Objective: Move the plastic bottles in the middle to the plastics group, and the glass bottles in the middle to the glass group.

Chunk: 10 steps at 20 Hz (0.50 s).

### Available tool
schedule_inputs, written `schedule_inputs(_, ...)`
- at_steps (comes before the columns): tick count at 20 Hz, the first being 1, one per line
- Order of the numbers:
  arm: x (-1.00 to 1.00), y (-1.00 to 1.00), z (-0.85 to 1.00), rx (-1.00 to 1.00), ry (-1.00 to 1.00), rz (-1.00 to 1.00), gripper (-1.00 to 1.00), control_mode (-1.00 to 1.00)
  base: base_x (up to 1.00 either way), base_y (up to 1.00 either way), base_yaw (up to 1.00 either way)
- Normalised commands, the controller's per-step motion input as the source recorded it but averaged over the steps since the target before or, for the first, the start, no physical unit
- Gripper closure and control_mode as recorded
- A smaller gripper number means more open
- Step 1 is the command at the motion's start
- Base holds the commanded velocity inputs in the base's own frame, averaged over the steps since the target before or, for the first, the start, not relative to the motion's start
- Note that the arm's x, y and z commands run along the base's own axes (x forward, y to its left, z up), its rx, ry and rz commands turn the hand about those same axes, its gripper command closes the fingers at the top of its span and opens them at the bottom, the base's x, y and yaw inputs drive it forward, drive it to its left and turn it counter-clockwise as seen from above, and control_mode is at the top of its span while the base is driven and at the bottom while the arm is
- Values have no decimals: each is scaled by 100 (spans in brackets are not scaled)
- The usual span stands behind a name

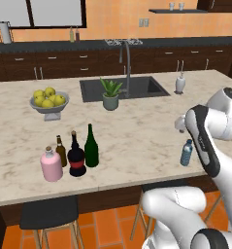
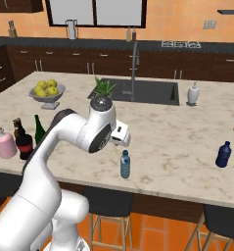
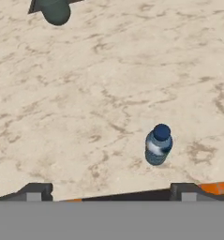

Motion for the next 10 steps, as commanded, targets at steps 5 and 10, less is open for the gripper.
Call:
schedule_inputs(5, 1, -34, -30, -14, 25, -3, -100, -100, 0, 0, 0)
schedule_inputs(10, 24, -15, -46, -2, 15, 0, -100, -100, 0, 0, 0)
